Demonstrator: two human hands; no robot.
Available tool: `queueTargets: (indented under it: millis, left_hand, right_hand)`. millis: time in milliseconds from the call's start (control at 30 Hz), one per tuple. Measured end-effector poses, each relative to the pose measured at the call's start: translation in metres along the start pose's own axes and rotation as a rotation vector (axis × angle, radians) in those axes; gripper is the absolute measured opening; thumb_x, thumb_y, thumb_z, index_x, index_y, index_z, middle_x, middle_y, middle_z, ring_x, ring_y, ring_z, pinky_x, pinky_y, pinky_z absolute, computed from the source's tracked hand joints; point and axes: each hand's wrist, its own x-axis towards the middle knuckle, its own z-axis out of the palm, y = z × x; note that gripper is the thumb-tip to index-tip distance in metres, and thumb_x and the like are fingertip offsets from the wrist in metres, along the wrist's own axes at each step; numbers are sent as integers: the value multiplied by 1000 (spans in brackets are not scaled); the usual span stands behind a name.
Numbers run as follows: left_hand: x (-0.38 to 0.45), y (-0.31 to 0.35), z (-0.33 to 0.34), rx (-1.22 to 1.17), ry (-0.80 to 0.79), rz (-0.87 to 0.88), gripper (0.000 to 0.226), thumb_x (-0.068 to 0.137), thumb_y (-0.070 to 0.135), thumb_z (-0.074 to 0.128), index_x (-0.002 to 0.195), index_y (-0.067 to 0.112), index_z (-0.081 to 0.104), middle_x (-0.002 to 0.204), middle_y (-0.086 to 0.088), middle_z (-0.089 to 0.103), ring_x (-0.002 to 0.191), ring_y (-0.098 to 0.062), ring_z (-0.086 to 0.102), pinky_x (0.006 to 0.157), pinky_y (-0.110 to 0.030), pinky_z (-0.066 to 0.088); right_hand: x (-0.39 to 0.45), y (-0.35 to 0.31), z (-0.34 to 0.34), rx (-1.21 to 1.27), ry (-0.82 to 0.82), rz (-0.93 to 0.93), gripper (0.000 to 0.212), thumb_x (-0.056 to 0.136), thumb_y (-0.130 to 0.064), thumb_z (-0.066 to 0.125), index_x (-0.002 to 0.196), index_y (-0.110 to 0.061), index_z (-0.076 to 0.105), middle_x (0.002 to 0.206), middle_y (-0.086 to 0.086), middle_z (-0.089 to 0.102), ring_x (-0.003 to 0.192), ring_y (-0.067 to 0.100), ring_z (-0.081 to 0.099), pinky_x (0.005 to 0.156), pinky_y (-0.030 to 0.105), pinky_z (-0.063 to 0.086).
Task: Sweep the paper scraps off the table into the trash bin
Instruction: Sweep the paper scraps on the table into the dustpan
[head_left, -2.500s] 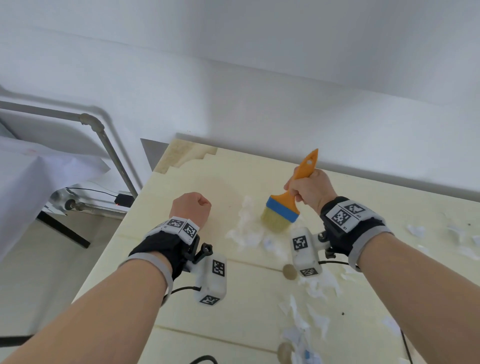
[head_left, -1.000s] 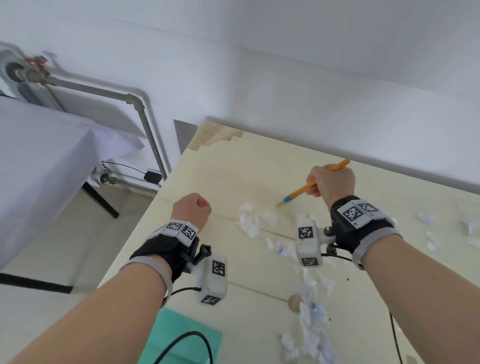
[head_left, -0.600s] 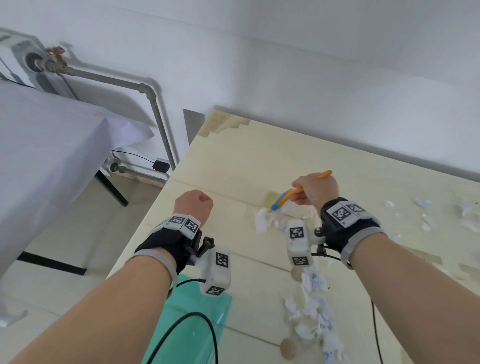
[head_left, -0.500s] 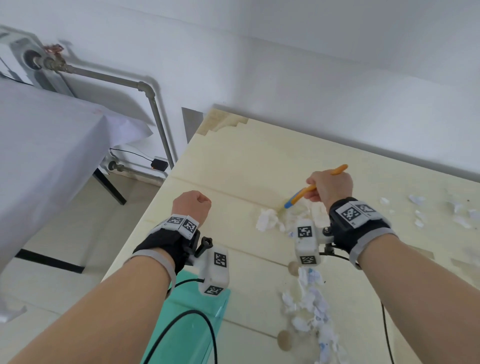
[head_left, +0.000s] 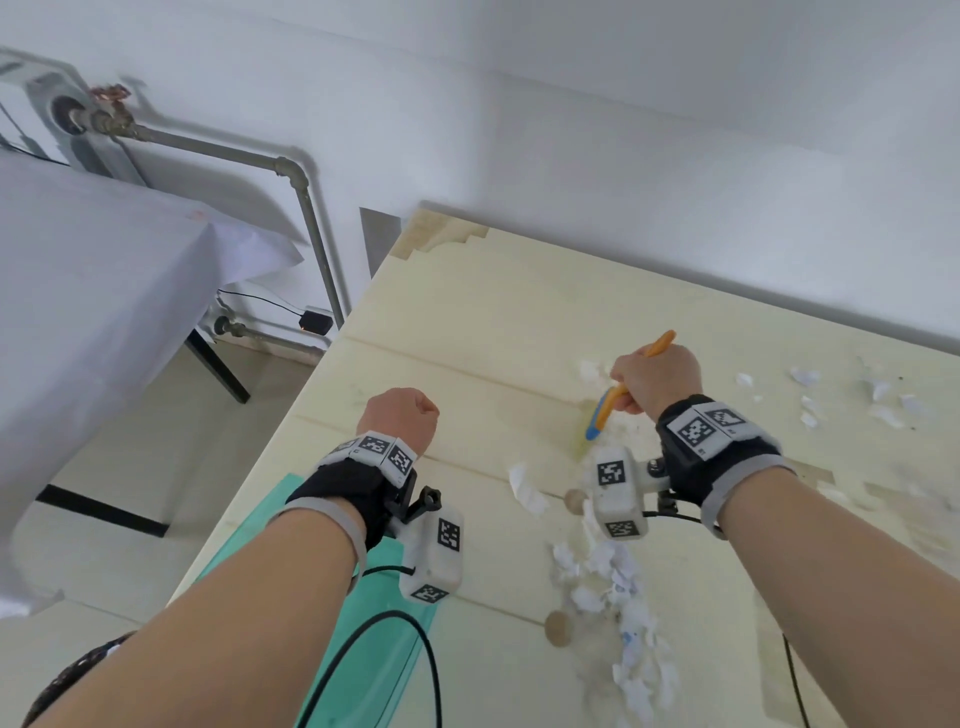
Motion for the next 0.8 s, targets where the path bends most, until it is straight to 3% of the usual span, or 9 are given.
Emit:
queueTargets:
  millis: [100, 200, 300, 367, 500, 600, 700, 800]
  left_hand:
    - [-3, 10, 2, 13, -13, 24, 23, 92, 18, 50, 99, 19, 71, 104, -1, 71, 98, -22, 63, 72, -24, 43]
    - [-7, 17, 6, -14, -9, 31, 22, 91, 18, 51, 100, 17, 71, 107, -1, 70, 100, -21, 62, 73, -22, 42]
    - [-12, 20, 9, 6, -10, 44, 23, 91, 17, 50, 102, 15, 71, 109, -4, 70, 104, -24, 62, 80, -25, 45]
    - [-15, 18, 10, 16, -16, 47, 23, 91, 16, 51, 102, 13, 71, 109, -5, 70, 105, -26, 61, 84, -27, 46]
    - [-20, 14, 11, 16, -28, 38, 22, 91, 19, 52, 102, 12, 70, 109, -6, 69, 105, -26, 61, 83, -26, 44]
    - [-26, 16, 14, 6, -33, 38, 21, 91, 19, 53, 100, 12, 71, 107, -6, 70, 103, -27, 62, 77, -24, 41]
    - [-33, 22, 18, 4, -46, 53, 20, 91, 18, 53, 98, 12, 71, 106, -7, 70, 101, -27, 62, 75, -24, 40]
    - [-41, 26, 22, -10, -58, 66, 20, 91, 17, 53, 98, 11, 70, 105, -7, 70, 101, -27, 62, 75, -24, 41]
  right_hand:
    - [-8, 3, -8, 108, 16, -78, 12, 79, -11, 56, 68, -8, 61, 44, 3, 61, 53, 21, 61, 67, 32, 56]
    - [-29, 0, 7, 340, -325, -109, 8, 84, -4, 58, 78, -8, 62, 67, 12, 67, 55, 20, 65, 59, 27, 56]
    - [-44, 10, 24, 278, -533, -95, 11, 83, 2, 60, 78, -8, 62, 75, 17, 68, 57, 20, 66, 54, 23, 56]
    - [-45, 24, 22, 209, -489, -64, 9, 82, 2, 61, 79, -6, 63, 74, 17, 67, 56, 20, 64, 55, 24, 57]
    - [-32, 50, -12, 94, -243, 32, 6, 82, -1, 58, 78, -4, 60, 72, 19, 65, 54, 22, 60, 72, 35, 57]
    - [-28, 57, -37, 132, -58, 29, 13, 80, -2, 58, 67, -4, 58, 68, 19, 65, 49, 21, 59, 67, 33, 56]
    - [-46, 56, -34, 303, -181, -6, 12, 82, -3, 62, 70, -6, 62, 68, 16, 67, 44, 16, 62, 52, 24, 54]
    - [-65, 58, -13, 286, -380, 8, 10, 82, 2, 63, 76, -6, 65, 71, 16, 67, 50, 16, 64, 55, 22, 56]
